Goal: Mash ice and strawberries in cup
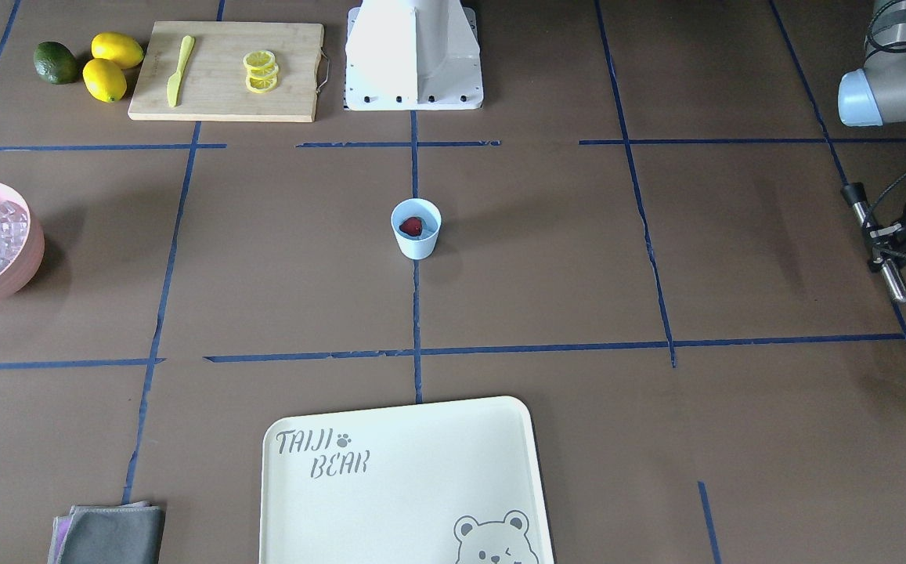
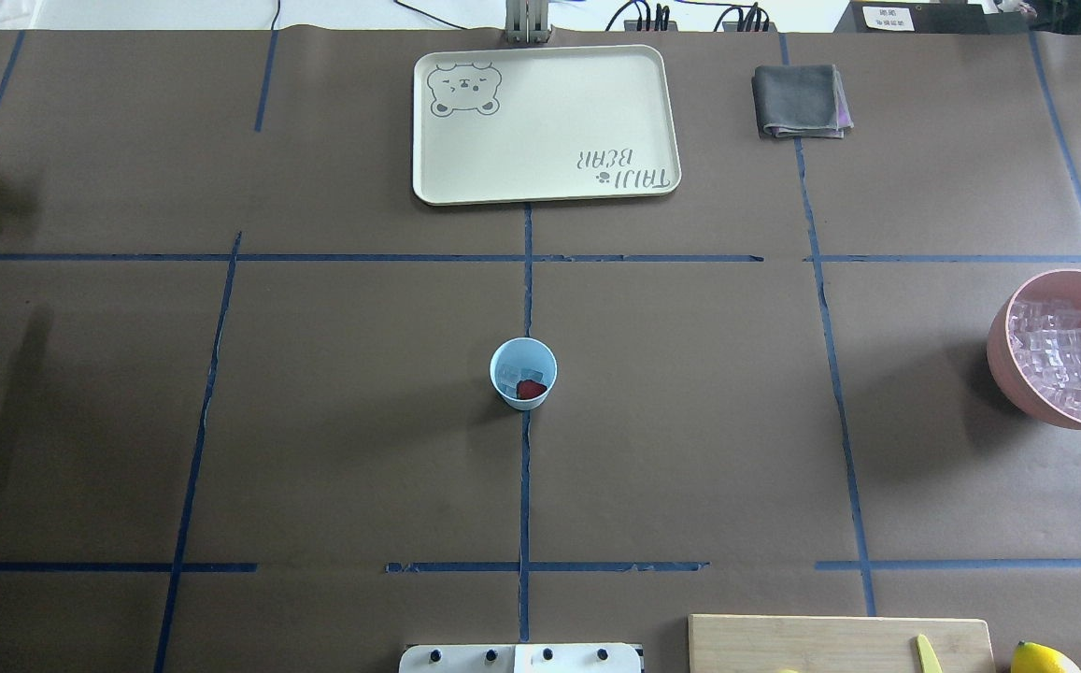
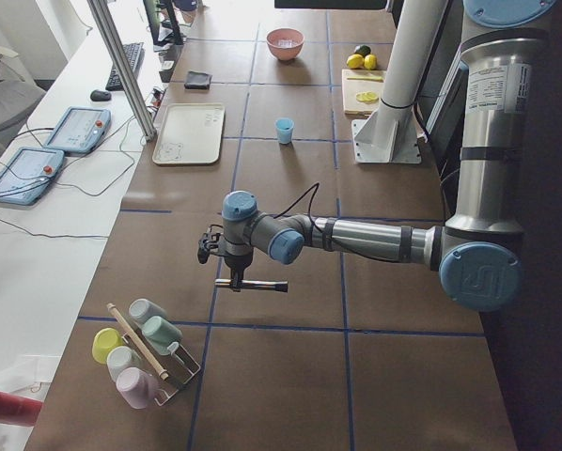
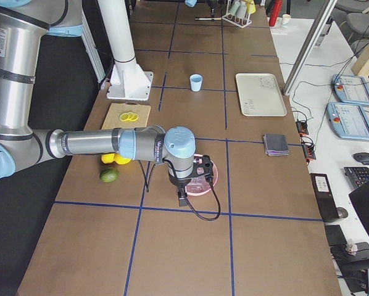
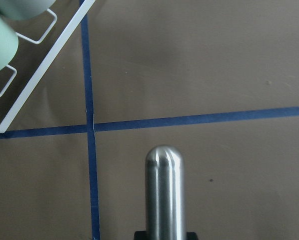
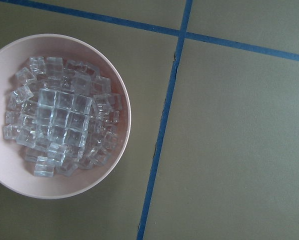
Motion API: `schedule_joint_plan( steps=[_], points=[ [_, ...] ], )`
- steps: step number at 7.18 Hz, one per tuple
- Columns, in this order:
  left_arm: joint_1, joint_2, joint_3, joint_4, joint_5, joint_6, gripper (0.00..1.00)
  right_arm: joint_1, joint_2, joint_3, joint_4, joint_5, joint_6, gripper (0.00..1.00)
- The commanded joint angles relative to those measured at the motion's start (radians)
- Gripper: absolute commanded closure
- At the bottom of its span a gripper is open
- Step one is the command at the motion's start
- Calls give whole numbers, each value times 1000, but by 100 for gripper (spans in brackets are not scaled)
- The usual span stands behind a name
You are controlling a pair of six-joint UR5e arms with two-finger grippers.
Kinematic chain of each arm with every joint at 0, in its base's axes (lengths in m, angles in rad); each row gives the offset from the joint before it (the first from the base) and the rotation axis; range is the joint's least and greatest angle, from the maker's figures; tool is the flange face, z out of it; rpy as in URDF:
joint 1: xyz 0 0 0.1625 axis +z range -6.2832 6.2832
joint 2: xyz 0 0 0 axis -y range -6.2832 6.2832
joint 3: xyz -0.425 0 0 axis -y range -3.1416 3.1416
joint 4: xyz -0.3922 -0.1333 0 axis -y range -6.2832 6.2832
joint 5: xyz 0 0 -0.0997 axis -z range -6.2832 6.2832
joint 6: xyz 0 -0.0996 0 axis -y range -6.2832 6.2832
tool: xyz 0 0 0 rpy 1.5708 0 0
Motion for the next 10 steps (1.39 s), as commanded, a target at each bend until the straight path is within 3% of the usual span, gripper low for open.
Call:
schedule_joint_plan(
  steps=[1, 4, 5, 6, 8, 10],
  points=[
    [56, 11, 51, -55, -2, -23, 95, 0, -3, 0, 0, 0, -3, 1],
    [121, 11, 55, -56, 0, -16, 91, 0, -5, 0, 0, -2, -4, 1],
    [121, 11, 57, -56, 0, -16, 75, 0, -5, 0, 0, -2, -4, 1],
    [121, 12, 61, -56, 1, -14, 1, 0, -5, 0, 0, -2, -4, 1],
    [121, 12, 58, -55, -2, -14, 0, 0, -5, 0, 0, -2, -4, 1],
    [106, 12, 25, -32, -99, 73, 0, 0, -5, 1, 0, 0, -4, 1]
  ],
)
